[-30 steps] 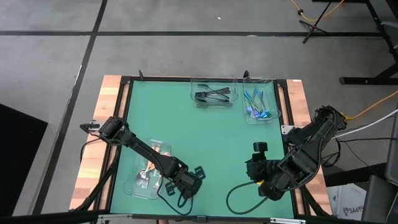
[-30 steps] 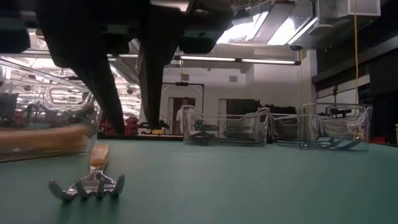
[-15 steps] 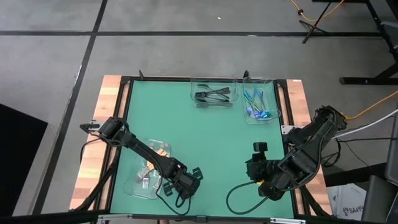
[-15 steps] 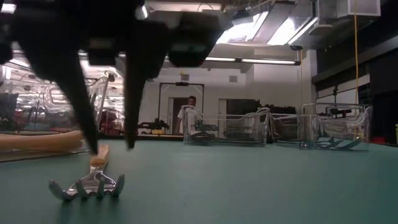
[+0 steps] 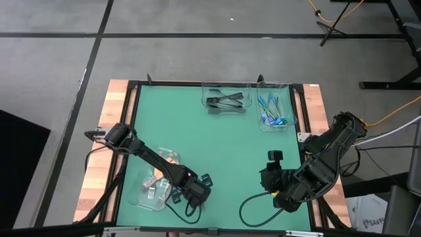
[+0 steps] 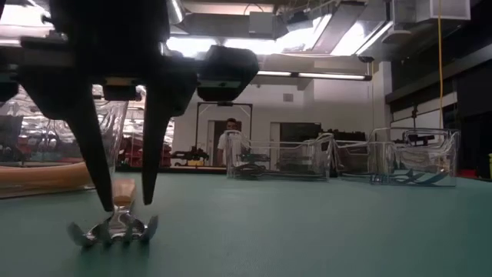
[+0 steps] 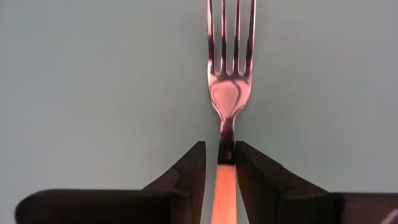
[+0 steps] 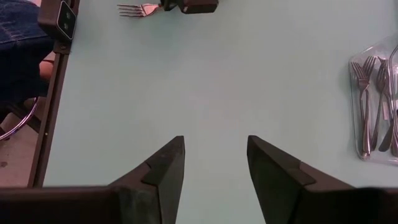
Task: Sort silverware by color (type)
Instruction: Put the orange fork into the bottom transparent bin
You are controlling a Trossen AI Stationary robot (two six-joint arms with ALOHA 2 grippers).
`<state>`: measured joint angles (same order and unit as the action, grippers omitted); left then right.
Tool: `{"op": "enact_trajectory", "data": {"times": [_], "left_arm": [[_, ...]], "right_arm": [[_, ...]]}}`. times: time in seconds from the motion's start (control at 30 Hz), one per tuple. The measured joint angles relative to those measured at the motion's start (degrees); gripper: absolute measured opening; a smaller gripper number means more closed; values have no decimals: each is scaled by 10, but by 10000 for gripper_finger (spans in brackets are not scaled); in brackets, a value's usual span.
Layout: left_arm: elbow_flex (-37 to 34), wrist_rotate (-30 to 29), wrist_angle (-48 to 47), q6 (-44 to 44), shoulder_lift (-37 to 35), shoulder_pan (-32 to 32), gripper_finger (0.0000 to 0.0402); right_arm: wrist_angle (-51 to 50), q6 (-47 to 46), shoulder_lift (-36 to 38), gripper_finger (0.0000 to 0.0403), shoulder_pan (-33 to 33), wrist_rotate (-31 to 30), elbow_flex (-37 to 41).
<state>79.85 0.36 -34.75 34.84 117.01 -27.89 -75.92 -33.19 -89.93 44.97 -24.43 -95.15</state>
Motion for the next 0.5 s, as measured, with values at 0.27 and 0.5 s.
{"op": "enact_trajectory", "data": {"times": [0.27,0.5], "left_arm": [[0,3,-23,-1,0,13,80],[0,21,-21,3,9,16,80]], "right_arm": [[0,0,0,167,0,0,0],[0,0,0,167,0,0,0]]}}
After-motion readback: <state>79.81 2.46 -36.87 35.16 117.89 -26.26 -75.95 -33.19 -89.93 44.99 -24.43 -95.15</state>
